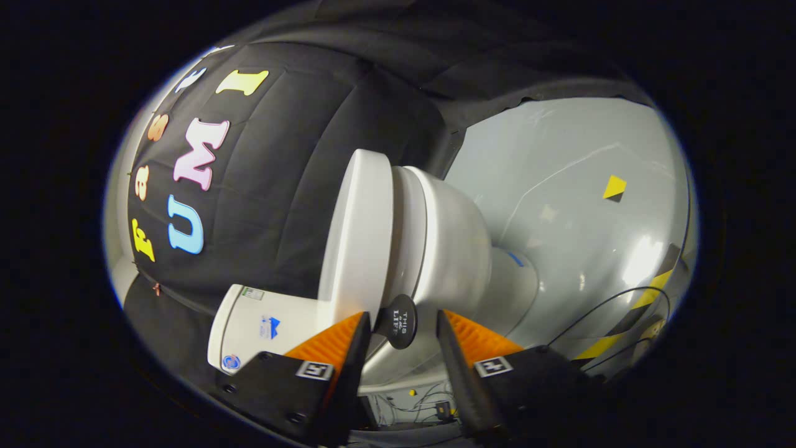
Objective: Open the toilet lid.
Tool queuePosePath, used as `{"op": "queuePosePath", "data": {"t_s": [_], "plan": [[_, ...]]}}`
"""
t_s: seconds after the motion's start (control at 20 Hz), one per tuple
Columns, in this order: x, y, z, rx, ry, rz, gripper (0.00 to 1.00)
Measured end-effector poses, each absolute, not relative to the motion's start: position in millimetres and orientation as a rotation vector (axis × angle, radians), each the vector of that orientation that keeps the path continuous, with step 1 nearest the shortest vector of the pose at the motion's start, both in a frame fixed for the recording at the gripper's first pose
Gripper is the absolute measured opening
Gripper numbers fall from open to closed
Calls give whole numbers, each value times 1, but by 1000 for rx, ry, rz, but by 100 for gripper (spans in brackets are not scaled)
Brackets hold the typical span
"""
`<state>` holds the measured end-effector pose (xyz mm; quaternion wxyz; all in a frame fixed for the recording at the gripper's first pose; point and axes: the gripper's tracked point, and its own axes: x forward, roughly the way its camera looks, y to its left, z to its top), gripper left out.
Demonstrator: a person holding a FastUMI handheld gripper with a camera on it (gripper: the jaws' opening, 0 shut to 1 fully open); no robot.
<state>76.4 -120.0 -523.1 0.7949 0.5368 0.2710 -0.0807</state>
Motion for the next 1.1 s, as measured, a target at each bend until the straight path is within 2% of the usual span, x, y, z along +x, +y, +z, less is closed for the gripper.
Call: {"op": "queuePosePath", "data": {"t_s": [0.25, 0.35, 0.5, 0.7, 1.1], "plan": [[87, -115, -520, 1192, 532, -144, 30], [88, -116, -520, 1204, 530, -148, 23], [89, -115, -517, 1138, 547, -150, 24], [92, -110, -502, 988, 575, -114, 19], [110, -93, -420, 717, 525, -38, 18]]}}
